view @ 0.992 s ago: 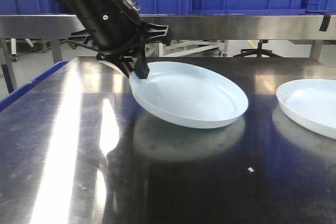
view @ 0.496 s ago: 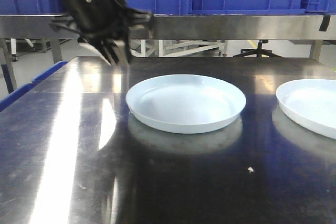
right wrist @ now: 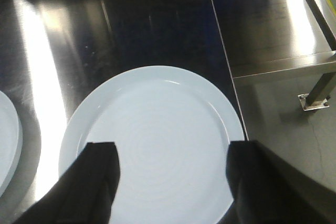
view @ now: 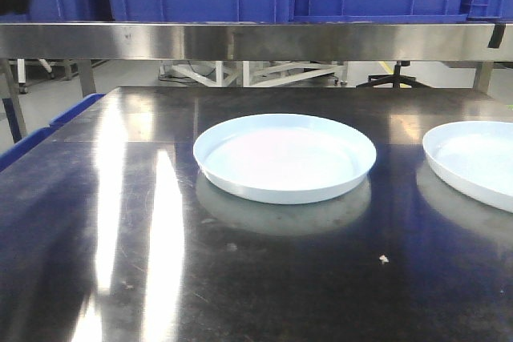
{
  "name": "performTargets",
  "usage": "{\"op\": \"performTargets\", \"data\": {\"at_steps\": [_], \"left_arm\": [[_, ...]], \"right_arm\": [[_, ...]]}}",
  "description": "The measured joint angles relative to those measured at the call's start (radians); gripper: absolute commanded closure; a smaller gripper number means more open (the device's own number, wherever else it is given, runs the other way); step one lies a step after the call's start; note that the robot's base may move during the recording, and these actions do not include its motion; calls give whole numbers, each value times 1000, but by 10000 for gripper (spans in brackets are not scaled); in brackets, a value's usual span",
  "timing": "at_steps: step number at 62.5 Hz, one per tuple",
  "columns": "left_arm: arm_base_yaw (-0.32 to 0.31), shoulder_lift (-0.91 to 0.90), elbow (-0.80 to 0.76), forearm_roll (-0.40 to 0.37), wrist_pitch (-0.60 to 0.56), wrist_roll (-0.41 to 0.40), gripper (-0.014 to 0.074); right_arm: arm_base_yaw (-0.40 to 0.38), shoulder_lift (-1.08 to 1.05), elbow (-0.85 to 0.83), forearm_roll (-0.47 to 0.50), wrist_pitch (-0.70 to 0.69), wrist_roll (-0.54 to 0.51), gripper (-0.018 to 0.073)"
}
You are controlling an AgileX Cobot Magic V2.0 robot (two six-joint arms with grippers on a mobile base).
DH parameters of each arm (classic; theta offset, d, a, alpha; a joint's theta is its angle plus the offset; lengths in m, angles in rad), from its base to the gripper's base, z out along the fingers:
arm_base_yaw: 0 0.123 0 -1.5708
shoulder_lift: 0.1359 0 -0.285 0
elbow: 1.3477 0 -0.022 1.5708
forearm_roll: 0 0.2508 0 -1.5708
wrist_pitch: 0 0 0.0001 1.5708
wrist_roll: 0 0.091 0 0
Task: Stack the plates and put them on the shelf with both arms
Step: 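Open the left gripper and raise it away from the plate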
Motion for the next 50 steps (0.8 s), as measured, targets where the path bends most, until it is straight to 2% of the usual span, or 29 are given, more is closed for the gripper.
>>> {"op": "performTargets", "data": {"at_steps": [6, 11, 28, 38, 50], "left_arm": [[50, -116, 163, -20, -61, 0, 500], [69, -213, 284, -41, -109, 0, 500], [71, -548, 627, -56, -188, -2, 500], [71, -683, 755, -61, -189, -2, 500], [71, -761, 789, -63, -189, -2, 500]], "right_arm": [[0, 0, 0, 0, 0, 0, 17], [0, 0, 0, 0, 0, 0, 17], [0, 0, 0, 0, 0, 0, 17], [0, 0, 0, 0, 0, 0, 17], [0, 0, 0, 0, 0, 0, 17]]}}
